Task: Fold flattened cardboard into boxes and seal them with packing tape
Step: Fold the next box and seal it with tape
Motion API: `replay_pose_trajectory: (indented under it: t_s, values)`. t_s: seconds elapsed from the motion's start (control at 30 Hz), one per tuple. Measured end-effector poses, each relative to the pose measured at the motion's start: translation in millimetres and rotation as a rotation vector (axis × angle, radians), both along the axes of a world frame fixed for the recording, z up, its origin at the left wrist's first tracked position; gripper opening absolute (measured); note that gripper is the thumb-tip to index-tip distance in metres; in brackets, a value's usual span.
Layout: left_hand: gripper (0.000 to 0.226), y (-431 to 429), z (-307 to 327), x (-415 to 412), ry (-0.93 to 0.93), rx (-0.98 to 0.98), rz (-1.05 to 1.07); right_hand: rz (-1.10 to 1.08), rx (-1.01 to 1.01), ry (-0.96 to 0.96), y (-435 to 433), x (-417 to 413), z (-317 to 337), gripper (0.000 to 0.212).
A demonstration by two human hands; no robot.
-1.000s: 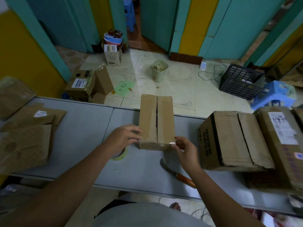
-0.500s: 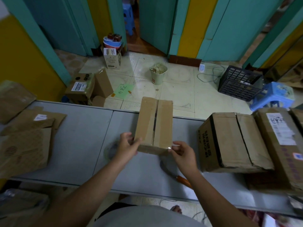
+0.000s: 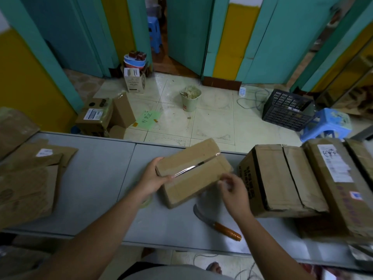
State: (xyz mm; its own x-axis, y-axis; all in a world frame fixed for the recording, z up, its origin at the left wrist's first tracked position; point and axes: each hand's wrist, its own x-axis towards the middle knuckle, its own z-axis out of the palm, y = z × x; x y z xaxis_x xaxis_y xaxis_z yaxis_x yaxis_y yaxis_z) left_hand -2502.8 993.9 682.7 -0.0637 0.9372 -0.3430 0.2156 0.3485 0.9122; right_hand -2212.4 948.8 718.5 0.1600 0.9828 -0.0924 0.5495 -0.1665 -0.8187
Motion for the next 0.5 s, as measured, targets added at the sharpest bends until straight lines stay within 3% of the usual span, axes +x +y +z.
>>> replay_pose_trajectory:
  t_s: [0.1,0.23,0.4,0.5]
  values:
    - [0.086,20,10,-10,0.114,-0.007,-0.026,-0.009,0.017,-0.118,22,16,1,0.052]
    - [0.082,38,16,-6,0.025,-0.013,0.277,-0.048,-0.205,0.049,40,12,-12,0.084]
    - [0.079,7,9,3,0.108,0.0,0.327,-0.096,-0.29,0.099,41,13,-37,0.055]
    - [0.08,-24,-1,14,0.199,-0.027,0.369,-0.065,-0.281,0.077,31,16,-43,0.052]
